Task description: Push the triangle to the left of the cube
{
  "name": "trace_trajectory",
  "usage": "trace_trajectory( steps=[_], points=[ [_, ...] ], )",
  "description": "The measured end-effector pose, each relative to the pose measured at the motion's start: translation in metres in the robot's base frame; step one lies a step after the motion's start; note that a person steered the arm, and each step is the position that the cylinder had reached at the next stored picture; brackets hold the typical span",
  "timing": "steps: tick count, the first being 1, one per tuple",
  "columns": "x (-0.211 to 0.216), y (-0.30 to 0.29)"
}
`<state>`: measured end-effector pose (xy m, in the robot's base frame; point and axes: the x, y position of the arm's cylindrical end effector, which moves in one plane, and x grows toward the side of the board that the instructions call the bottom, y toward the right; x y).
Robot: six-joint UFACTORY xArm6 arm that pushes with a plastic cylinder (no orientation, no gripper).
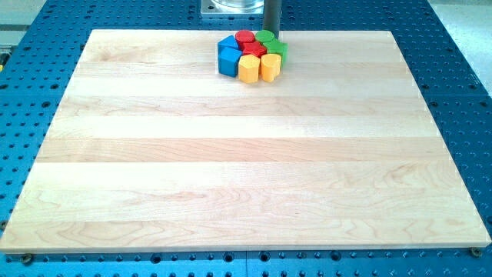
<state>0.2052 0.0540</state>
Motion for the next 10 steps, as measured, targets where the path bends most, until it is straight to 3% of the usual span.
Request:
trace_trajectory(
  steps=[6, 7, 9, 10],
  points=[
    [-0.007, -0.046],
    [0.038, -0.058],
    [0.027, -0.047],
    [0.029, -0.072]
  ],
)
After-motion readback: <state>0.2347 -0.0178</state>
